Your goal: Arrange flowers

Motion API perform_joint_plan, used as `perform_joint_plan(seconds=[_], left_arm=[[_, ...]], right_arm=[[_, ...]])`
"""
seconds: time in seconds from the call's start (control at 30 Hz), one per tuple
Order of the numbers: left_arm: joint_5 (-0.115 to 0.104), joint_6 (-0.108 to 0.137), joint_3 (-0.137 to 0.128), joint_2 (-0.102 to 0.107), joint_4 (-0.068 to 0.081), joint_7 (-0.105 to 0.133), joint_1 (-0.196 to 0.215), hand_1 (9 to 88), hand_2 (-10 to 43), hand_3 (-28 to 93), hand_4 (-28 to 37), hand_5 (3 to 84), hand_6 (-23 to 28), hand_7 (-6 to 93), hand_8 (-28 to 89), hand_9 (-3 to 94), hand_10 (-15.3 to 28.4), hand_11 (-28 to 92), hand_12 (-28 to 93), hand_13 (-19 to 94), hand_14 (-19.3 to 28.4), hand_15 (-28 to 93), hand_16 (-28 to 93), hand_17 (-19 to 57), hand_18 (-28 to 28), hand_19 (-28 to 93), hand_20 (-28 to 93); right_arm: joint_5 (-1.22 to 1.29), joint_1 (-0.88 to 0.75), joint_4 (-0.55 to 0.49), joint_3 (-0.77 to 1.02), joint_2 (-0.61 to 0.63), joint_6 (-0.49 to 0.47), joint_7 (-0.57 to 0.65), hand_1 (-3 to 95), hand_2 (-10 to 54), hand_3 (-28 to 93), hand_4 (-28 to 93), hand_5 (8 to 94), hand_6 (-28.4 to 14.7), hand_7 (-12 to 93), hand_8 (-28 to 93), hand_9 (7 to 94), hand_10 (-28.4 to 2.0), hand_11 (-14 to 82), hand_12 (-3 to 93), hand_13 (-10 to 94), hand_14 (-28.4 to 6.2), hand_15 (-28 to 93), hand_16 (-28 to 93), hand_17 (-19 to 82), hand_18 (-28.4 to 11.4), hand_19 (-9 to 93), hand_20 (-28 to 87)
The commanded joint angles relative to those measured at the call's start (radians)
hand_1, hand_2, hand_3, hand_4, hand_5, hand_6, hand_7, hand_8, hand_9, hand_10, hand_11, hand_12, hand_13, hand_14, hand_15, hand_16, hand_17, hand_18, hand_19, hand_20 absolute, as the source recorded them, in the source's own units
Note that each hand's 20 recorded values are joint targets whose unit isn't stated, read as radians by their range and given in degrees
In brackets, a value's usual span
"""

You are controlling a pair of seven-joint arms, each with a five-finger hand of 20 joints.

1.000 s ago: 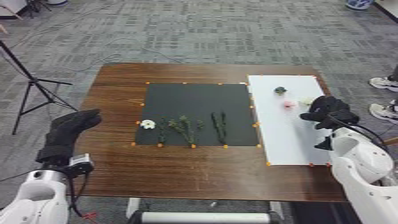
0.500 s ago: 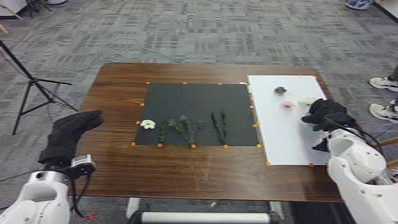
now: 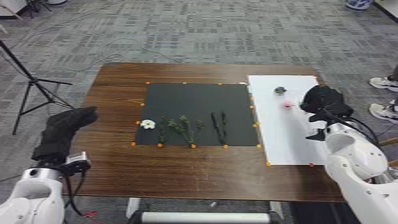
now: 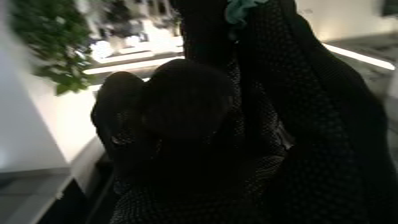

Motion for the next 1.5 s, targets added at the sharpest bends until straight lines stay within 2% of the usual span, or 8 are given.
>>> perform_joint_plan(seconds=[0.03, 0.13, 0.27, 0.5, 0.83, 1.03, 1.27, 1.5], left_arm=[[-0.051, 0.074, -0.05, 0.029, 0.027, 0.031, 0.024, 24.6, 7.4, 69, -26.2, 55.5, 2.6, 16.8, -8, 54.8, 14.6, 20, 11, 40, 15.8, 16, -2, 9.2, 10.2, 4, 17], [-0.082, 0.111, -0.044, 0.028, 0.04, 0.036, 0.014, 22.8, 16.7, 69, -28.0, 55.7, 2.7, 16.2, -8, 54.7, 14.3, 20, 11, 39, 15.0, 15, -2, 9.4, 9.4, 3, 17], [-0.132, 0.146, -0.029, 0.024, 0.037, 0.045, 0.007, 23.6, 28.7, 64, -28.2, 56.2, 2.5, 16.1, -8, 55.3, 14.4, 20, 10, 39, 14.7, 14, -2, 9.7, 8.8, 3, 17], [-0.124, 0.122, -0.005, 0.027, 0.034, 0.036, -0.009, 23.8, 30.9, 64, -28.3, 56.5, 2.9, 16.4, -8, 56.3, 14.3, 20, 11, 40, 15.0, 16, -2, 10.1, 8.6, 3, 17], [-0.081, 0.081, 0.018, 0.037, 0.033, 0.014, -0.042, 23.5, 30.4, 66, -28.3, 56.7, 3.0, 16.5, -8, 56.5, 14.3, 20, 11, 41, 15.4, 17, -3, 9.9, 8.8, 3, 18], [-0.066, 0.066, 0.05, 0.041, 0.052, -0.006, -0.09, 23.7, 30.0, 66, -28.3, 56.9, 2.9, 16.5, -8, 56.5, 14.4, 20, 11, 41, 15.5, 17, -3, 9.8, 8.9, 3, 17], [-0.064, 0.055, 0.045, 0.038, 0.036, 0.002, -0.065, 23.9, 29.5, 66, -28.3, 57.0, 2.8, 16.5, -8, 56.5, 14.4, 20, 11, 41, 15.7, 18, -3, 9.7, 9.0, 3, 17], [-0.065, 0.048, 0.057, 0.032, 0.04, 0.009, -0.073, 24.1, 29.3, 66, -28.3, 57.0, 2.8, 16.5, -8, 56.6, 14.4, 20, 11, 41, 15.6, 18, -3, 9.6, 9.0, 3, 17]], right_arm=[[0.054, 0.132, -0.12, -0.098, 0.04, 0.011, -0.046, 58.0, -9.5, 63, -19, 77.4, -0.2, 23, 9, 89.6, -8.3, 12.5, 38.6, 91, -2.1, 60, 36, 63, -14.5, 93, 59], [0.07, 0.216, -0.122, -0.179, 0.031, -0.014, -0.075, 57.9, -9.5, 63, -19, 77.7, 0.2, 23, 8, 89.7, -8.1, 11.5, 38.4, 91, -2.0, 60, 36, 63, -14.5, 93, 59], [0.105, 0.333, -0.098, -0.296, -0.019, -0.05, -0.122, 57.6, -9.5, 63, -20, 77.6, 0.5, 23, 8, 89.8, -8.0, 10.3, 38.0, 90, -1.9, 60, 36, 63, -14.3, 93, 59], [0.059, 0.494, -0.046, -0.495, -0.123, -0.116, -0.206, 57.2, -9.5, 64, -20, 77.5, 1.1, 24, 7, 89.4, -8.1, 8.7, 36.9, 90, -1.8, 61, 36, 63, -14.2, 93, 60], [-0.019, 0.64, 0.064, -0.63, -0.265, -0.311, -0.299, 56.8, -9.5, 64, -21, 77.2, 2.2, 25, 6, 88.2, -9.0, 7.1, 32.1, 89, -1.8, 64, 36, 63, -14.3, 93, 62], [-0.092, 0.658, 0.174, -0.607, -0.394, -0.363, -0.35, 56.9, -9.5, 64, -21, 77.0, 2.6, 26, 6, 87.8, -9.3, 7.2, 31.0, 89, -1.8, 64, 36, 63, -14.3, 93, 63], [-0.162, 0.628, 0.199, -0.62, -0.447, -0.41, -0.353, 57.0, -9.5, 64, -22, 77.1, 2.7, 26, 5, 87.8, -9.4, 7.2, 30.1, 89, -1.9, 65, 35, 63, -14.3, 93, 64], [-0.258, 0.593, 0.283, -0.581, -0.535, -0.421, -0.381, 57.0, -9.5, 64, -22, 76.7, 3.0, 26, 4, 87.4, -9.1, 6.7, 29.0, 89, -1.9, 66, 35, 63, -14.4, 93, 64]])
